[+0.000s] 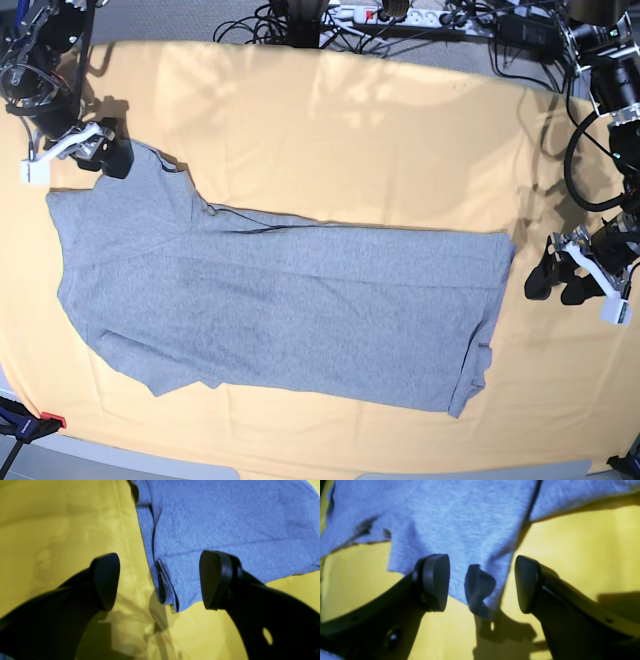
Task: Layout the t-shirt on the table in an organized manner, then fold the t-shirt properly
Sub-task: 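Grasp the shirt's side edge with the right gripper and fold it over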
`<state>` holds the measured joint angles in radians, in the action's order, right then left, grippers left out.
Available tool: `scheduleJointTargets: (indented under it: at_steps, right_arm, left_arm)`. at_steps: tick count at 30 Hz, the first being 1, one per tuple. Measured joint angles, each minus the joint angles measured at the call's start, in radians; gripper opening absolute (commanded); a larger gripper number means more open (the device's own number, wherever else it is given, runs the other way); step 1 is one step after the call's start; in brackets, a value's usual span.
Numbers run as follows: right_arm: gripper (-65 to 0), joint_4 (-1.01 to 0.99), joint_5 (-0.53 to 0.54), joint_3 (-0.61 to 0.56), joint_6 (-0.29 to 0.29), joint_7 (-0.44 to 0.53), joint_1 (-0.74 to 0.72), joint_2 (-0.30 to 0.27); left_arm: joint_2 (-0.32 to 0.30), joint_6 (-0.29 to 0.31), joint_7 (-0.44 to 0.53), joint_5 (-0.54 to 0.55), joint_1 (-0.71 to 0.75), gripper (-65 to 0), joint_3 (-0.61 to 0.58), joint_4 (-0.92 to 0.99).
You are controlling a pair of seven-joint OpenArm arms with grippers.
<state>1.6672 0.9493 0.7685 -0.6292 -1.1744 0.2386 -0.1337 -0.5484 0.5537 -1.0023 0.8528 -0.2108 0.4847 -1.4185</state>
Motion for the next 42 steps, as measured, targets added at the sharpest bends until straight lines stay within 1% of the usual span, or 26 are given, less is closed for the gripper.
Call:
scheduleJointTargets:
  at_steps: [1,2,4,6,9,11,14,17,19,22,23,25,28,31,36,38,42]
  right_arm:
    - [-29.0,0.000,-0.001,-0.011,-0.003,0.000,0.000,0.005]
    - [-35.2,0.000,-0.008,-0.023,-0.006,0.000,-0.001,0.009]
    - [-50.3,0.000,-0.012,-0.045,-0.026,-0.002,0.000,0.013]
    - [-64.5,0.000,-0.018,-0.060,-0.063,-0.009,0.000,0.012]
    - [-65.0,0.000,-0.007,-0.067,-0.063,-0.019,0.000,-0.001]
    - [-65.0,0.000,0.022,-0.069,-0.063,-0.035,0.002,-0.019]
    - [-65.0,0.016,0.071,-0.071,-0.063,-0.047,0.010,-0.066]
    - [-65.0,0.079,0.136,-0.070,-0.063,-0.044,0.004,-0.108]
    - [-65.0,0.104,0.150,-0.071,-0.063,-0.033,-0.025,-0.114]
    - [-65.0,0.100,0.140,-0.077,-0.063,-0.034,-0.103,-0.113]
    - [-65.0,0.098,0.131,-0.081,-0.063,-0.033,-0.130,-0.113]
    - [-65.0,0.099,0.077,-0.101,-0.063,-0.034,-0.182,-0.116]
    - [-65.0,0.099,0.068,-0.123,-0.063,-0.024,-0.208,-0.123]
    - [-65.0,0.098,0.016,-0.148,-0.063,-0.006,-0.243,-0.132]
    - [-65.0,0.098,0.017,-0.233,-0.063,0.015,-0.314,-0.135]
    - [-65.0,0.097,-0.046,-0.279,-0.063,0.016,-0.338,-0.134]
    - [-65.0,0.097,-0.192,-0.369,-0.064,0.126,-0.404,-0.135]
  left_arm:
    - [0.000,0.000,0.000,0.000,0.000,-15.6,0.000,0.000]
    - [0.000,0.000,0.000,0.000,0.000,-15.6,0.000,0.000]
    - [0.000,0.000,0.000,0.003,0.000,-15.6,0.000,0.000]
    - [0.000,0.000,0.000,0.004,0.000,-15.6,0.000,0.000]
    - [0.000,0.000,0.000,0.004,0.000,-15.6,0.000,0.000]
    - [0.000,0.000,0.000,0.004,0.000,-15.6,0.000,0.000]
    - [0.000,0.000,0.000,0.004,0.000,-15.6,0.000,0.000]
    - [0.000,0.000,0.000,0.004,0.000,-15.6,0.000,0.000]
    - [0.000,0.000,0.000,0.004,0.000,-15.6,0.000,0.000]
    - [0.000,0.000,0.000,0.004,0.000,-15.6,0.000,0.000]
    - [0.000,0.000,0.000,0.004,0.000,-15.6,0.000,0.000]
    - [0.000,0.000,0.000,0.005,0.000,-15.6,0.000,0.000]
    - [0.000,0.000,-0.001,0.004,0.000,-15.6,0.000,0.000]
    - [0.000,0.000,0.000,0.004,0.000,-15.6,0.000,0.000]
    - [0.000,0.000,-0.013,0.004,0.000,-15.6,0.000,0.000]
    - [0.000,0.000,-0.013,0.004,0.001,-15.6,0.000,0.000]
    - [0.000,0.000,-0.012,0.004,0.000,-15.6,0.000,0.000]
